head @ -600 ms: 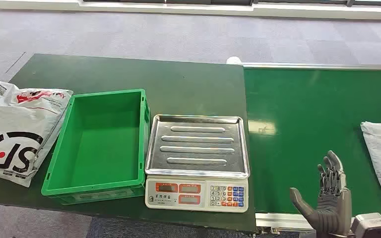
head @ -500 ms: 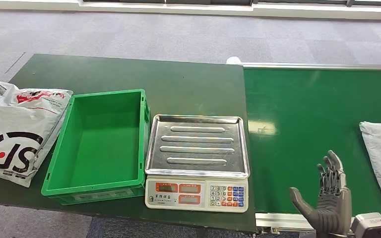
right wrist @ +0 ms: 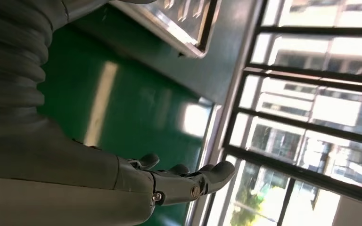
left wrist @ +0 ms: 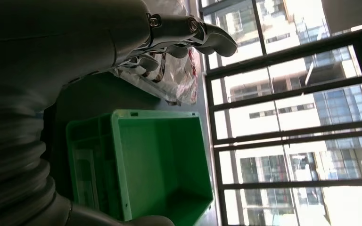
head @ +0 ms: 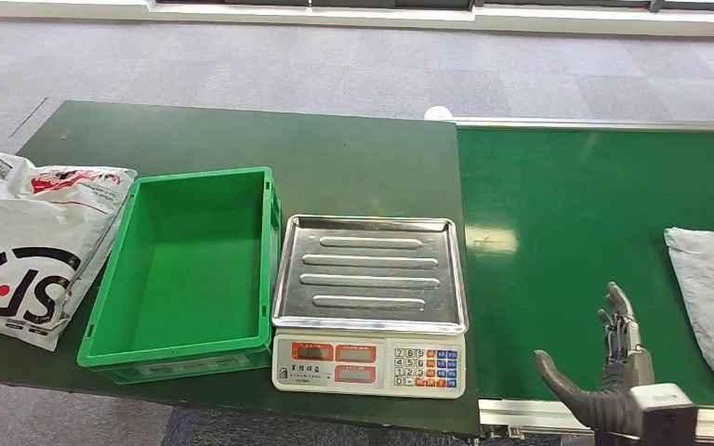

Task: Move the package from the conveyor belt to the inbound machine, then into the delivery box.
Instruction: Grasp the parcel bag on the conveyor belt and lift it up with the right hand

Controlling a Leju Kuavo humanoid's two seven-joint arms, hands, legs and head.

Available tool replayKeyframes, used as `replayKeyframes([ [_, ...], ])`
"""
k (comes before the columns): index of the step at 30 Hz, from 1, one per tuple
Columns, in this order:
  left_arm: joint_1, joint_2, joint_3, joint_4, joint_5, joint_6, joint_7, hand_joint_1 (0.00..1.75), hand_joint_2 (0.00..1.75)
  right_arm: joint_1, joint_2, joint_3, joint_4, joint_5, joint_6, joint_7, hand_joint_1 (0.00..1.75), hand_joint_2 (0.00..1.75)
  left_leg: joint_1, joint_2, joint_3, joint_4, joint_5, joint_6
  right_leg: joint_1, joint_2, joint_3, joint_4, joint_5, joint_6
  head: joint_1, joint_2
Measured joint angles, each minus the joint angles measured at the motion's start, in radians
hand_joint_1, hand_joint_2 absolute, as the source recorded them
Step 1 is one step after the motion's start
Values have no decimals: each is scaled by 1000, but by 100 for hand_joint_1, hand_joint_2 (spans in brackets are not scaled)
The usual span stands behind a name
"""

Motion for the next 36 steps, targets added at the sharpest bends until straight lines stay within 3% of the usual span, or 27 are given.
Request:
replayKeyframes([
  [2,-37,0,11,2,-38,-49,15,0,175,-37,-14,11,52,263,-86,109,0,175,0,1,-3,0,0,0,0,1,1,0,0,0,0,0],
  [5,-111,0,19,21,-79,-75,53,0,175,-152,-20,43,195,611,-135,268,0,175,0,4,-3,0,0,-1,0,5,1,0,3,0,0,0],
  [8,-165,0,19,47,-97,-85,78,0,175,-259,-20,63,316,807,-146,376,0,175,0,5,-3,0,4,-1,0,6,0,0,6,0,0,0],
  [13,-180,0,19,57,-100,-85,82,0,175,-299,-21,66,358,844,-145,399,0,175,0,5,-1,0,5,-1,0,6,-1,0,7,0,0,0],
  [17,-265,4,12,131,-68,-104,130,0,175,-640,-96,49,752,975,-93,595,0,175,-1,4,0,1,11,1,-2,6,-5,0,13,3,0,0],
  [19,-279,10,8,150,-53,-102,140,0,175,-701,-134,20,847,962,-58,642,0,175,-1,1,-1,2,11,2,-4,4,-5,0,13,4,0,0],
  [25,-298,26,3,196,-44,-113,158,0,175,-718,-212,-110,1016,937,38,790,0,175,-3,-3,-5,2,11,3,-5,0,-7,0,13,5,0,0],
  [36,-320,35,3,241,-28,-117,168,0,175,-681,-241,-257,1155,902,84,871,0,175,-3,-1,-7,2,11,3,-4,3,-10,0,13,5,0,0],
])
